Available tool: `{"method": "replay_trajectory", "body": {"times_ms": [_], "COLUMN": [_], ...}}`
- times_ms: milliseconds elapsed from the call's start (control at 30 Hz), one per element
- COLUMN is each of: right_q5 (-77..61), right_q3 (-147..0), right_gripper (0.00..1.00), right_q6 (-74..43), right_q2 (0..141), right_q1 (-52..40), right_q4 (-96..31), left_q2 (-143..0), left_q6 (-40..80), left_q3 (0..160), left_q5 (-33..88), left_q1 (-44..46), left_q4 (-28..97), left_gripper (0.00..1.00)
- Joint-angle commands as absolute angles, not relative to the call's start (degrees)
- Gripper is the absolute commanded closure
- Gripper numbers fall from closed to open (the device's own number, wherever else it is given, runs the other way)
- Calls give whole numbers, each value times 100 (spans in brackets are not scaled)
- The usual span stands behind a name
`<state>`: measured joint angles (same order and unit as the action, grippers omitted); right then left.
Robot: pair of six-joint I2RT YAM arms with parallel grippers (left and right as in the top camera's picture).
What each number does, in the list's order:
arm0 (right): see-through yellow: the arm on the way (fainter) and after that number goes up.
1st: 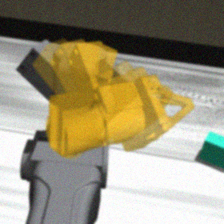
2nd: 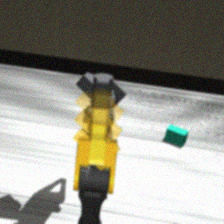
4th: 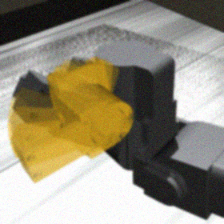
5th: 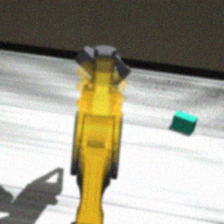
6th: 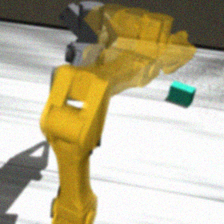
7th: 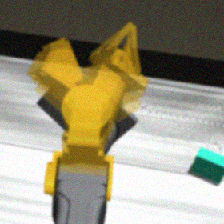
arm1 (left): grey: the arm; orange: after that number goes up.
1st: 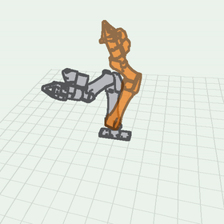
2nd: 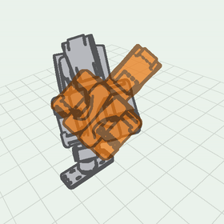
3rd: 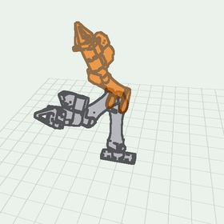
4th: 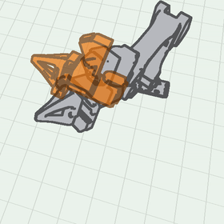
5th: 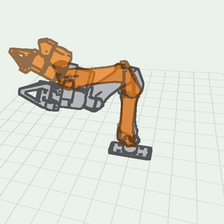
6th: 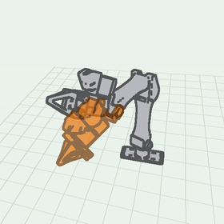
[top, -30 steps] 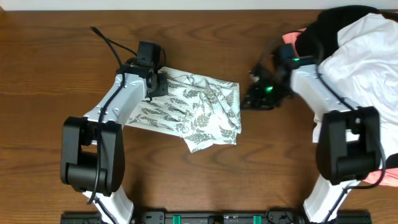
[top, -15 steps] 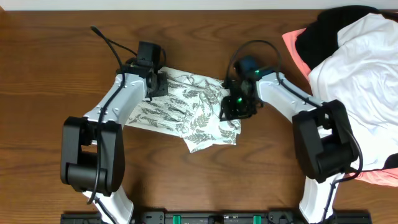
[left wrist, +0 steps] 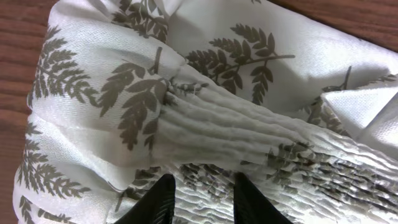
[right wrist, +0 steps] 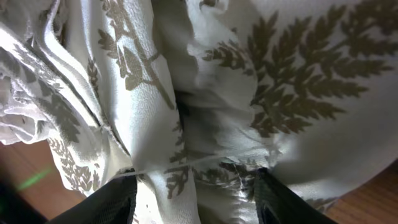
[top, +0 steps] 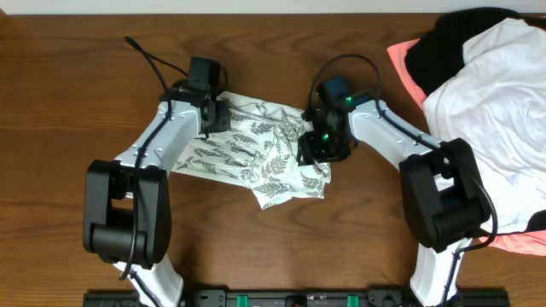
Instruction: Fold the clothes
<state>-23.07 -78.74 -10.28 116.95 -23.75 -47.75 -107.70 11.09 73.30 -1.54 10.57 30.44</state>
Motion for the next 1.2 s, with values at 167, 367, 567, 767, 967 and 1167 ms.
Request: {"method": "replay_trajectory", "body": {"times_ms": [167,367,567,767,967,1167], "right_q5": [-1557,-1050,-1052,-1048,-1048,-1044], "right_q3": [-7787,-7714,-7618,-7616,-7616,-7616], "right_gripper": [40,37,37,51,88,99], "right_q6": [-1068,-1068,-1068,-1066,-1068,-1068], "right_q2": [11900,11942,12167,12370,12383,12383], "right_q1": [-2370,-2399,-2499,-2676,-2700,-2698], "right_q4": [-4770,-4757,-4727,-4678,-4628,-4630], "left_q2": [-10794,-10794,-10794,-10794,-10794,-10794], "left_q6": [1057,1057,1057,1057,1057,1057], "left_q3": [7297,7297,7297,7297,7297,7297], "left_q5": [-220,-217,-217,-217,-220,-217], "left_q1": [1041,1041,1041,1041,1041,1041], "left_q4": [3070,3081,3081,3083,3083,3083], "left_gripper": [68,68,68,68,68,68]}}
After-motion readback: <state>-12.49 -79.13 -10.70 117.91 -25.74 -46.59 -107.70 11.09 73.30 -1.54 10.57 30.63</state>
